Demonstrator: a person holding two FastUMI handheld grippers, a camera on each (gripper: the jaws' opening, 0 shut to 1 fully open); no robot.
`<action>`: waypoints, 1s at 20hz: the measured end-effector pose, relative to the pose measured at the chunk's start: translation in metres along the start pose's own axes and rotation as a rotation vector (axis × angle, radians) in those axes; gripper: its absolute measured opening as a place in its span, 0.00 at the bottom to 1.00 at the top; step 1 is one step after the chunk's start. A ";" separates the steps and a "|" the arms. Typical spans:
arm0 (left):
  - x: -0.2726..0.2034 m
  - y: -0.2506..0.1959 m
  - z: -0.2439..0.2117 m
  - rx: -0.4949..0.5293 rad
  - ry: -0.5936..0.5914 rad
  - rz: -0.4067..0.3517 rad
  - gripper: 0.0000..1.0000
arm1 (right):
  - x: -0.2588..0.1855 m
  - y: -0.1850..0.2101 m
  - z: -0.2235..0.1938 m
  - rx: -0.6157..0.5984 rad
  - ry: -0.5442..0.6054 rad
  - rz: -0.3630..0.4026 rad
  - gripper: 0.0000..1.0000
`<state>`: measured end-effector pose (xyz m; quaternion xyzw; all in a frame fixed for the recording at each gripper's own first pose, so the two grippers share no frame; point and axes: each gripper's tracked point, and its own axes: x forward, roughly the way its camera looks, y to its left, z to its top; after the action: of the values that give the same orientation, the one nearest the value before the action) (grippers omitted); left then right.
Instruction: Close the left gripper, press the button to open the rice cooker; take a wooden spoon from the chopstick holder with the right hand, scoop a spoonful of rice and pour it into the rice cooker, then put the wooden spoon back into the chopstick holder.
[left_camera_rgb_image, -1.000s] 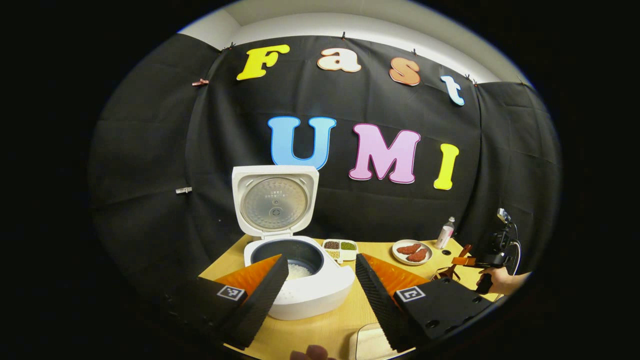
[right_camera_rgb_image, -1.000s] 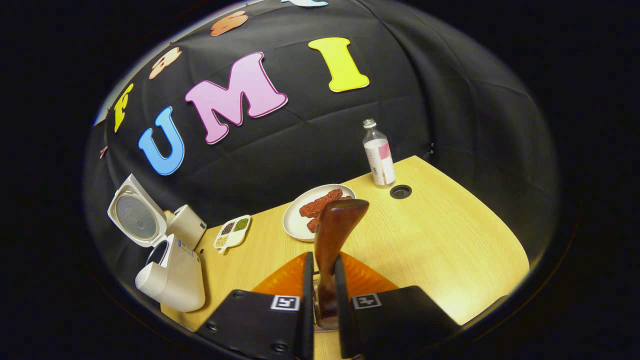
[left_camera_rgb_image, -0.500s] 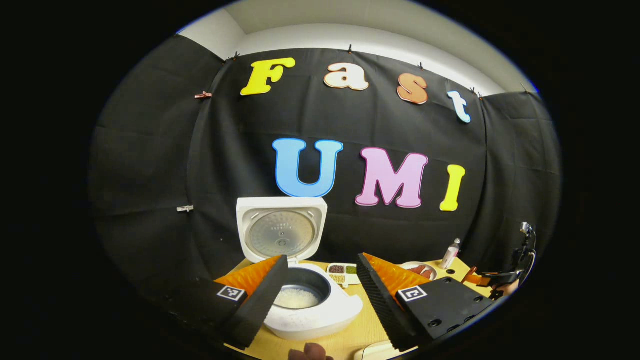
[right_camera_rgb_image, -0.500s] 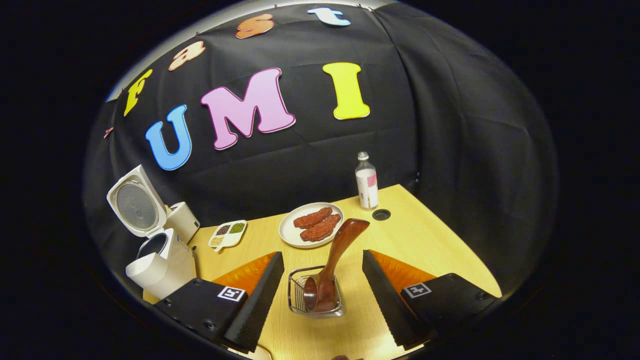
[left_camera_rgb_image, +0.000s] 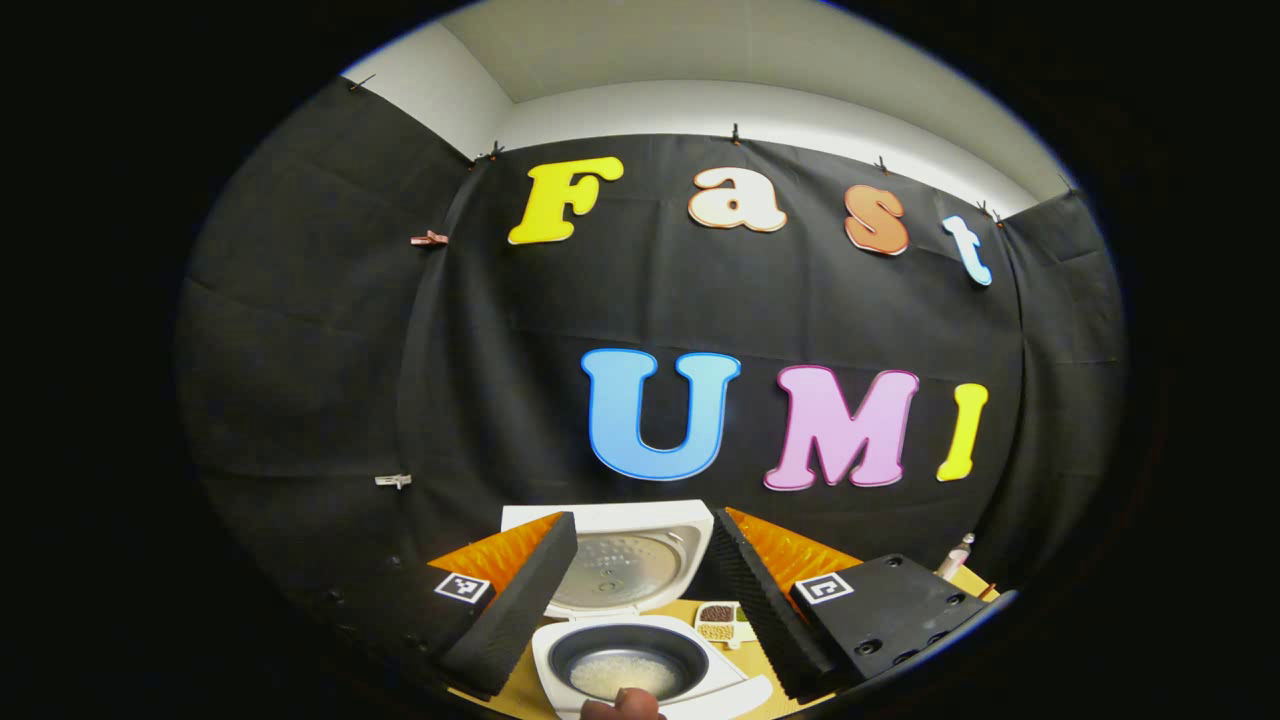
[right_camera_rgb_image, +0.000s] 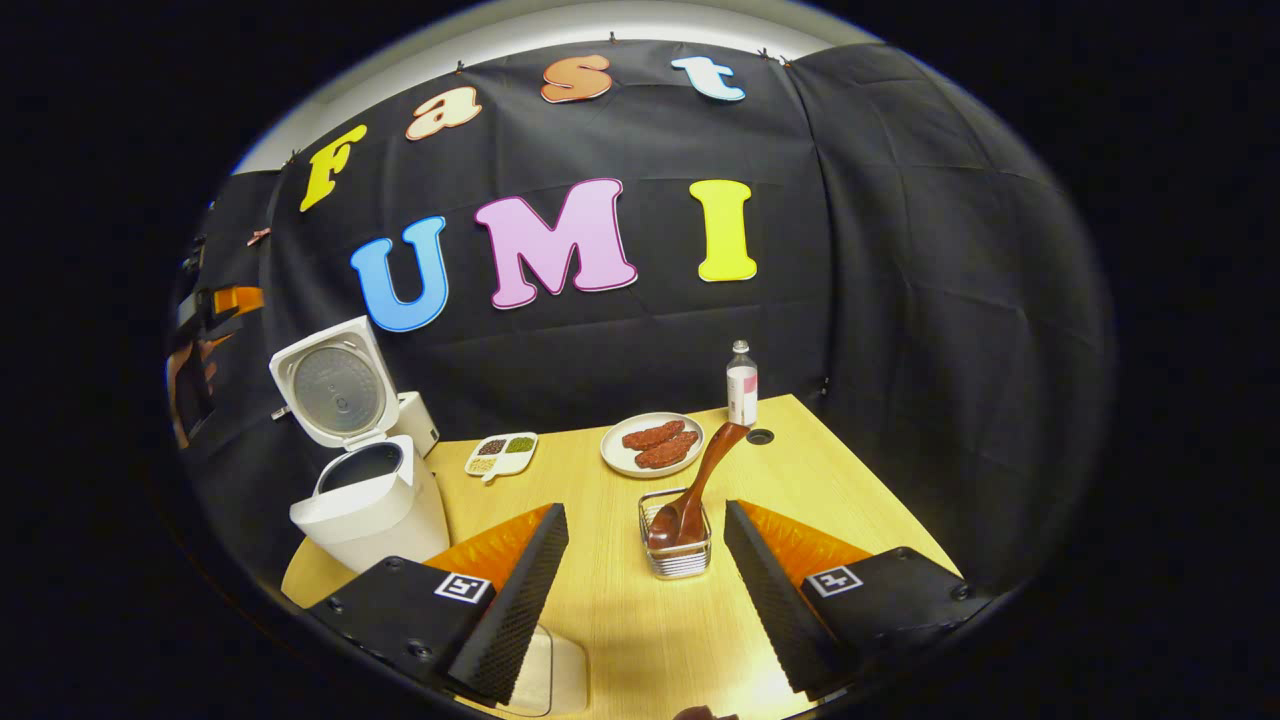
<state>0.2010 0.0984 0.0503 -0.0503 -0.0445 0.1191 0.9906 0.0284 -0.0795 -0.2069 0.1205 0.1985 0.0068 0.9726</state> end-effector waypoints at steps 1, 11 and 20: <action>0.010 0.002 0.002 0.001 -0.013 0.004 0.95 | -0.011 0.008 -0.003 -0.004 -0.001 0.007 0.98; 0.121 0.021 -0.016 0.150 0.003 0.043 0.94 | -0.078 0.057 -0.024 -0.134 0.065 0.076 0.99; 0.190 0.031 -0.064 0.192 0.169 0.127 0.93 | -0.106 0.068 -0.041 -0.171 0.120 0.169 0.99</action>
<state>0.3845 0.1687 -0.0019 0.0320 0.0540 0.1808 0.9815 -0.0831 -0.0105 -0.1869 0.0528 0.2440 0.1126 0.9618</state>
